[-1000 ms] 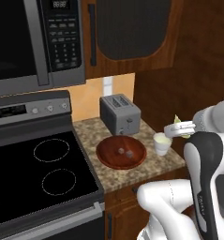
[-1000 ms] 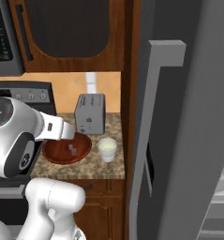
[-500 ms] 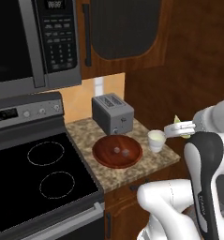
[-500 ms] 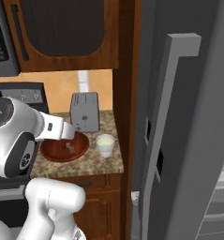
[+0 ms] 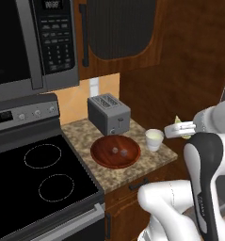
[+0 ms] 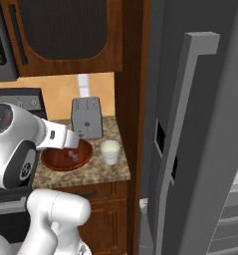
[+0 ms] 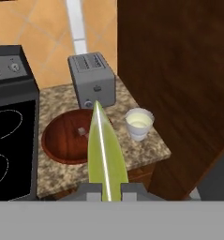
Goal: Grab a lemon wedge from the fridge and one ice cube from the ice bowl, and put them in the glass of lemonade.
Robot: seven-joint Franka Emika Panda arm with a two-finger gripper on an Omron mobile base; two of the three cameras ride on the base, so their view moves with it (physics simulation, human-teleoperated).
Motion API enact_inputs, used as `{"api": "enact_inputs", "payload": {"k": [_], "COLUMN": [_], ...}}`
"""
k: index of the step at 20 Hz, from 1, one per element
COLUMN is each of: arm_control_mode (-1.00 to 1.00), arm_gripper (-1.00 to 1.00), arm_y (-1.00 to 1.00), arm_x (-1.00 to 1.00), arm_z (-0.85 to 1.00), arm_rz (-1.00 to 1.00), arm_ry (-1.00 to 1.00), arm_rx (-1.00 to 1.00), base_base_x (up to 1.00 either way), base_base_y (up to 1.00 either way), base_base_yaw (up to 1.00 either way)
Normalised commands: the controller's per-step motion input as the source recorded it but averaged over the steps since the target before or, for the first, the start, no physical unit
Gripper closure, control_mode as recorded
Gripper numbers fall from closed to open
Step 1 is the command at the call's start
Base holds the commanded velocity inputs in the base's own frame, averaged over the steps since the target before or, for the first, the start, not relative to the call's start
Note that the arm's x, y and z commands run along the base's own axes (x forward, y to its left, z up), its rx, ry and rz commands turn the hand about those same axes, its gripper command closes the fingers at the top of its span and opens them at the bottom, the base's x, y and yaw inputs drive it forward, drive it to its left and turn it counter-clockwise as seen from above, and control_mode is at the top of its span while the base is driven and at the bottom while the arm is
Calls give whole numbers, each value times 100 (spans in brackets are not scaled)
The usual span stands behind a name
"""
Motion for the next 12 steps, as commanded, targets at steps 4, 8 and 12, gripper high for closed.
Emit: {"api": "enact_inputs", "payload": {"k": [4,8,12], "arm_control_mode": [-100,-100,-100], "arm_gripper": [100,100,100], "arm_y": [0,11,38], "arm_x": [0,0,1], "arm_z": [0,0,0], "arm_rz": [-3,0,6], "arm_ry": [0,2,13], "arm_rx": [0,-2,-15], "base_base_x": [0,0,0], "base_base_y": [0,0,0], "base_base_yaw": [0,0,0]}}
